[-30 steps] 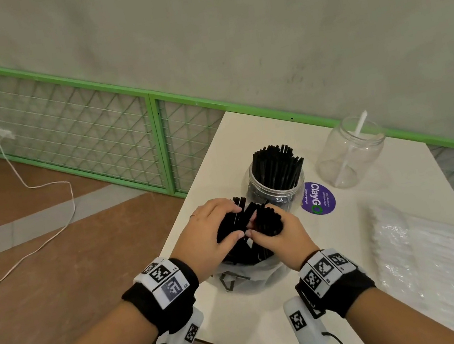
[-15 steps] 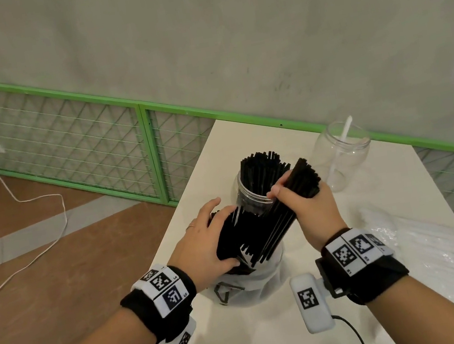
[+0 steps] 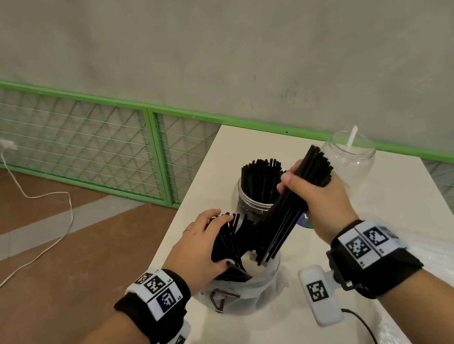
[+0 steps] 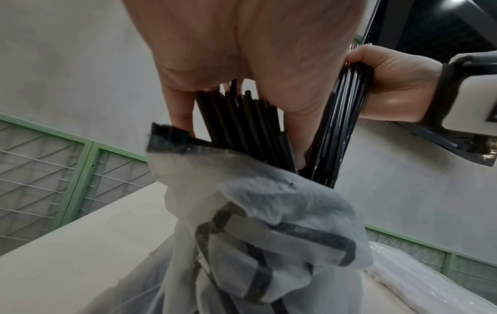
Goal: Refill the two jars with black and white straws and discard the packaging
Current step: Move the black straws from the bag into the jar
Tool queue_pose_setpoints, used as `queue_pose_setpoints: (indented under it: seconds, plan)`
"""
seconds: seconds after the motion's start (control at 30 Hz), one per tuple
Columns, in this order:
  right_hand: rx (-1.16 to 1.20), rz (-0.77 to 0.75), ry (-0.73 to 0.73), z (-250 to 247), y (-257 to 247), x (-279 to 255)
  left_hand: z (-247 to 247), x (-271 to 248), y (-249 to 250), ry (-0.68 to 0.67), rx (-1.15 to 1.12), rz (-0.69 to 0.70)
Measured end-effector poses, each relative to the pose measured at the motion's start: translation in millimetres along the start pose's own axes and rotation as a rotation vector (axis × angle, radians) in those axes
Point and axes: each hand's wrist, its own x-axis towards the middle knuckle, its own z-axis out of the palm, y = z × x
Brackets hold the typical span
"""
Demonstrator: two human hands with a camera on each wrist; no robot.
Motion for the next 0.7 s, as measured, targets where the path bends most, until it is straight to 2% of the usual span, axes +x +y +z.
queue_pose_setpoints:
  seconds: [0.13,0.27,0.43,0.5,0.63,0.7]
  plan:
    - [-0.222,-0.019,-0.07,15,27,-15,4,0,-3,0.015,-0.017,-0.001]
    - [-0.218,-0.008,-0.038,25,40,-20,7,-1,-2,0.019,-0.019,0.025]
    - [-0.157,-0.071,0.015,17,23,-12,1,-8,-1,0.047,-0.102,0.041]
    - [-0.117,-0.063,0.033,11,14,-8,-2,-13,-2,0.042,-0.219,-0.005]
    - [-0.145,-0.028,0.039,6,14,-10,6,-27,-13,-0.024,-0.529,-0.245]
    - [-0.146,-0.019,0.056,7,18,-14,14,-34,-19,-0.084,-0.551,-0.315]
